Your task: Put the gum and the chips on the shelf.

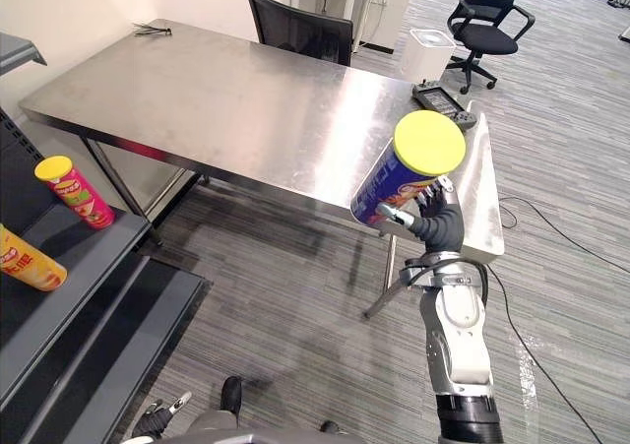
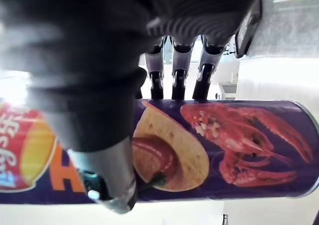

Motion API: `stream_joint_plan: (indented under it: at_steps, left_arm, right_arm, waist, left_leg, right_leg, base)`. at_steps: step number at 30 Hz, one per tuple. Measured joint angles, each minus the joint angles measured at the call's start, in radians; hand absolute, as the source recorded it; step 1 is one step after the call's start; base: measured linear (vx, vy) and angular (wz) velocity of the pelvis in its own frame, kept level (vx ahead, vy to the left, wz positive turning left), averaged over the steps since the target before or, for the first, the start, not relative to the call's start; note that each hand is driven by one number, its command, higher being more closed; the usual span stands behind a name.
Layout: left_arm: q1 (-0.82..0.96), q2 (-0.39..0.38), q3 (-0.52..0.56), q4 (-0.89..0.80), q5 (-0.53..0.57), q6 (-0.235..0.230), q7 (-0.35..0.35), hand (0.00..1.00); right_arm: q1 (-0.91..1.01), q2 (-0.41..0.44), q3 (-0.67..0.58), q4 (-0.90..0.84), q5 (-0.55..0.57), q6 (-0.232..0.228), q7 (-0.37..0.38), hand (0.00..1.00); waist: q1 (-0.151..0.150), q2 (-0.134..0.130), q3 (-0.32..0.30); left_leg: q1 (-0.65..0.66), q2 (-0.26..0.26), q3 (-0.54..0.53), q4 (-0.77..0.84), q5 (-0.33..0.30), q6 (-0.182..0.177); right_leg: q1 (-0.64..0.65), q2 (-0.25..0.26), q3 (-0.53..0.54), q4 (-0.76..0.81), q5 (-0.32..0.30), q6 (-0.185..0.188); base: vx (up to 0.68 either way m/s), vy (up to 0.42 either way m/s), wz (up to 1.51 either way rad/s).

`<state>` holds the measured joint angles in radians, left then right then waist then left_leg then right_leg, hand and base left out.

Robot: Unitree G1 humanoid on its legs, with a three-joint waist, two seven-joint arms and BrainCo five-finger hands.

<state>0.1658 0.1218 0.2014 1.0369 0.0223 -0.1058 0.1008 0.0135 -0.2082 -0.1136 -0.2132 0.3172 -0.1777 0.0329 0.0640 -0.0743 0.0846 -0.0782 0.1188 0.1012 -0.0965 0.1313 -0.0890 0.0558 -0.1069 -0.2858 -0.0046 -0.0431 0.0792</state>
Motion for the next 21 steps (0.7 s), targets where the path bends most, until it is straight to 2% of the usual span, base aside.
stream_joint_plan:
  at_steps: [2,5,7,9,11,12,13,14,15,16,17,18,20,21]
  left_arm:
    - [0.005,0.000,-0.001,0.000,0.000,0.000,0.000,0.00]
    - [0.014,0.000,-0.006,-0.001,0.000,-0.001,0.000,0.00]
    - [0.005,0.003,-0.005,-0.002,-0.003,-0.001,0.000,0.00]
    - [-0.002,0.000,0.001,-0.005,-0.007,0.000,0.001,0.00]
    - [-0.004,-0.009,0.002,-0.019,-0.016,0.000,0.001,0.00]
    - [-0.004,-0.017,0.002,-0.039,-0.021,0.000,0.002,0.00]
    - [-0.008,-0.023,0.002,-0.053,-0.027,0.000,0.006,0.00]
    - [-0.015,-0.021,0.002,-0.052,-0.041,0.000,0.007,0.00]
    - [-0.030,-0.011,0.012,-0.054,-0.052,-0.001,0.006,0.00]
    - [-0.040,-0.001,0.027,-0.048,-0.053,0.000,0.007,0.00]
    - [-0.037,-0.008,0.045,-0.049,-0.058,0.001,0.010,0.00]
    - [-0.035,-0.012,0.052,-0.050,-0.060,0.001,0.012,0.00]
    - [-0.020,-0.038,0.078,-0.048,-0.061,0.002,0.012,0.00]
    - [-0.013,-0.047,0.085,-0.044,-0.063,0.004,0.011,0.00]
  right_arm:
    - [0.025,0.008,0.000,-0.013,0.000,0.000,0.002,1.00]
    - [0.050,0.025,0.003,-0.017,0.000,-0.001,0.000,1.00]
    - [0.047,0.031,0.020,-0.017,0.001,-0.003,0.000,1.00]
    - [0.032,0.028,0.062,-0.016,0.003,-0.004,0.001,1.00]
    - [-0.011,0.027,0.119,-0.009,0.008,-0.004,0.001,1.00]
    - [-0.046,0.023,0.138,-0.005,0.008,-0.004,0.000,1.00]
    - [-0.079,0.014,0.149,0.000,0.009,-0.004,-0.003,1.00]
    - [-0.096,0.011,0.153,0.012,0.009,-0.004,-0.003,1.00]
    - [-0.134,0.011,0.138,0.037,0.007,-0.005,-0.007,1.00]
    - [-0.155,0.012,0.118,0.042,0.006,-0.005,-0.019,1.00]
    - [-0.165,0.009,0.094,0.042,0.005,-0.007,-0.046,1.00]
    - [-0.165,0.010,0.079,0.042,0.005,-0.007,-0.055,1.00]
    - [-0.157,0.010,0.042,0.043,0.001,-0.008,-0.081,1.00]
    - [-0.154,0.010,0.031,0.043,-0.002,-0.008,-0.088,1.00]
  waist:
    - [-0.003,0.002,0.001]
    - [-0.006,0.004,0.003]
    - [-0.004,0.001,0.024]
    - [-0.001,0.016,0.055]
    - [0.002,0.038,0.073]
    - [0.011,0.056,0.084]
    - [0.028,0.066,0.091]
    - [0.033,0.054,0.094]
    - [0.024,0.023,0.110]
    - [0.024,0.011,0.118]
    - [0.018,0.019,0.118]
    - [0.016,0.024,0.117]
    - [0.000,0.049,0.113]
    - [-0.007,0.059,0.106]
  left_leg:
    - [0.017,-0.003,-0.002,0.000,-0.001,-0.001]
    - [0.045,-0.013,-0.012,0.004,-0.007,-0.003]
    - [-0.002,-0.019,-0.037,0.097,-0.040,-0.003]
    - [-0.050,-0.012,-0.076,0.178,-0.054,-0.005]
    - [-0.101,0.000,-0.138,0.177,-0.019,-0.023]
    - [-0.118,0.014,-0.173,0.130,0.007,-0.058]
    - [-0.127,0.028,-0.180,0.065,-0.024,-0.091]
    - [-0.134,0.036,-0.146,0.048,-0.079,-0.088]
    - [-0.184,0.032,-0.015,0.113,-0.060,0.011]
    - [-0.218,0.036,0.090,0.218,-0.049,0.077]
    - [-0.231,0.065,0.187,0.352,-0.071,0.094]
    - [-0.219,0.081,0.214,0.404,-0.089,0.096]
    - [-0.140,0.144,0.255,0.499,-0.164,0.074]
    - [-0.101,0.163,0.253,0.501,-0.170,0.065]
  right_leg:
    - [-0.002,-0.009,-0.001,0.045,-0.026,0.001]
    - [-0.022,-0.037,-0.004,0.175,-0.103,-0.002]
    - [-0.055,-0.053,-0.015,0.265,-0.148,-0.014]
    - [-0.070,-0.052,-0.040,0.320,-0.174,-0.031]
    - [-0.112,-0.040,-0.092,0.378,-0.200,-0.057]
    - [-0.143,-0.028,-0.127,0.410,-0.212,-0.077]
    - [-0.156,-0.018,-0.166,0.401,-0.214,-0.096]
    - [-0.159,-0.024,-0.195,0.371,-0.203,-0.119]
    - [-0.171,-0.064,-0.266,0.342,-0.181,-0.160]
    - [-0.171,-0.083,-0.314,0.318,-0.165,-0.173]
    - [-0.160,-0.092,-0.384,0.279,-0.139,-0.181]
    - [-0.152,-0.094,-0.418,0.264,-0.128,-0.177]
    - [-0.119,-0.101,-0.532,0.233,-0.114,-0.169]
    - [-0.116,-0.101,-0.567,0.226,-0.110,-0.163]
  base:
    - [0.01,-0.004,0.03]
    - [0.00,-0.009,0.13]
    - [-0.07,-0.041,0.29]
    - [-0.15,-0.093,0.48]
    - [-0.23,-0.160,0.68]
    - [-0.26,-0.180,0.76]
    - [-0.25,-0.170,0.84]
    - [-0.26,-0.119,1.13]
    - [-0.21,-0.149,1.34]
    - [-0.22,-0.224,1.79]
    - [-0.14,-0.224,1.50]
    - [-0.13,-0.172,1.53]
    - [-0.15,-0.086,1.55]
    - [-0.14,-0.008,1.56]
